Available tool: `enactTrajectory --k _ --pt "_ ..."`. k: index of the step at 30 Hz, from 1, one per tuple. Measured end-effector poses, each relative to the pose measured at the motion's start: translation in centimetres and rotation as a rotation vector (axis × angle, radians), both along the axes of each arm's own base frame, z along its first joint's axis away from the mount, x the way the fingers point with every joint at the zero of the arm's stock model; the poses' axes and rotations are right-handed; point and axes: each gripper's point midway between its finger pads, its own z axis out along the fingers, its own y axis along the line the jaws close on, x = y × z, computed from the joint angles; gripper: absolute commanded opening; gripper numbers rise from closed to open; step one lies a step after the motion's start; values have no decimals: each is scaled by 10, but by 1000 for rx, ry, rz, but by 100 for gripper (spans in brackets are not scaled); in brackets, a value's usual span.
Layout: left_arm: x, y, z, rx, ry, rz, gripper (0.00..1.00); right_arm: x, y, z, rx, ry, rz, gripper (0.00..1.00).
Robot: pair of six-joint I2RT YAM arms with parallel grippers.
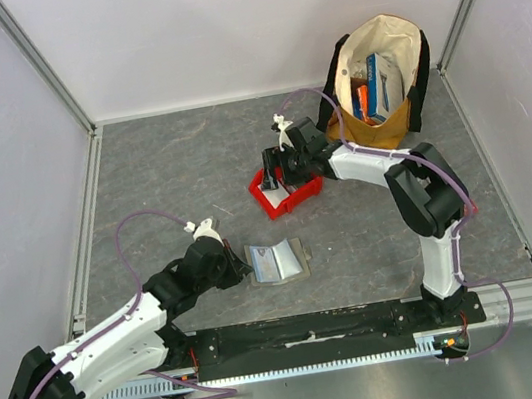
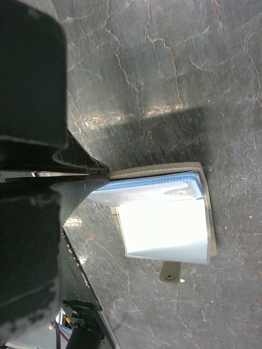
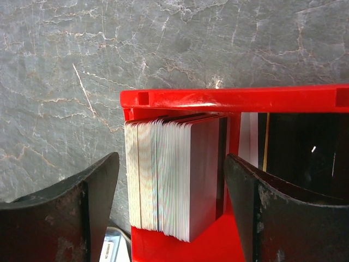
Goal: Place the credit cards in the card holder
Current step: Pick up the credit card from the storage box.
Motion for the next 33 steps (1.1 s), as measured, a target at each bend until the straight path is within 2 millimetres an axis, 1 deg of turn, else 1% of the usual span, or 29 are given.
enactTrajectory --k 7,13,21,33 --pt "0 0 -4 16 14 -1 2 -4 6 -4 13 26 34 84" --pt "0 0 -6 26 18 -5 2 -6 7 -3 25 33 53 76" --pt "0 0 -6 27 19 -5 2 -6 6 -1 40 40 64 73" --pt "0 0 -6 26 19 -6 2 -4 4 -1 40 40 58 65"
